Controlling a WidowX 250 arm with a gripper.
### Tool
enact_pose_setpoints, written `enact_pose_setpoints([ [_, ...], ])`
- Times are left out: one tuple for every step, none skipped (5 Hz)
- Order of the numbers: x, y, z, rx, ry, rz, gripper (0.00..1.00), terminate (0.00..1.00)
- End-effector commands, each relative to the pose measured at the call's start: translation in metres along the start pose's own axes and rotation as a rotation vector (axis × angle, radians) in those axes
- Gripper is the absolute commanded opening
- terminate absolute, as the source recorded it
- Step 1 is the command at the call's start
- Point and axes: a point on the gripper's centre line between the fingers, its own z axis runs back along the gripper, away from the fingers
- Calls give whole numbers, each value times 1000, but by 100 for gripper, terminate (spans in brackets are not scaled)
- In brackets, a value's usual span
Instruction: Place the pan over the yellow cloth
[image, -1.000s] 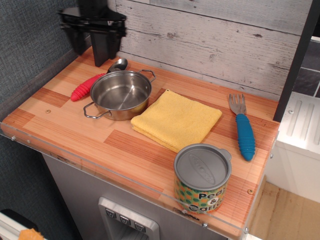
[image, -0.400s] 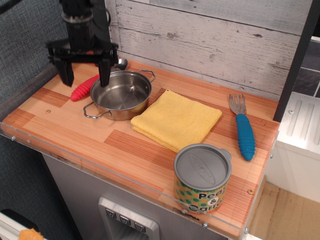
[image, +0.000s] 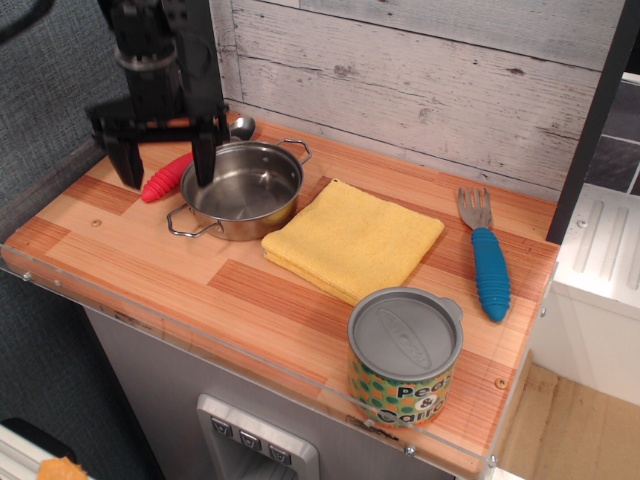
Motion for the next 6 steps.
enact_pose_setpoints([
  [1,-6,-10,-22,-8,18,100,0],
  [0,-8,-13,-30,-15,32,100,0],
  [-1,-7,-12,-55,-14,41,0,0],
  [-1,-4,-9,-62,-15,55,0,0],
  [0,-1,-3,-75,-30,69,0,0],
  [1,-1,7,-95,-46,78,0,0],
])
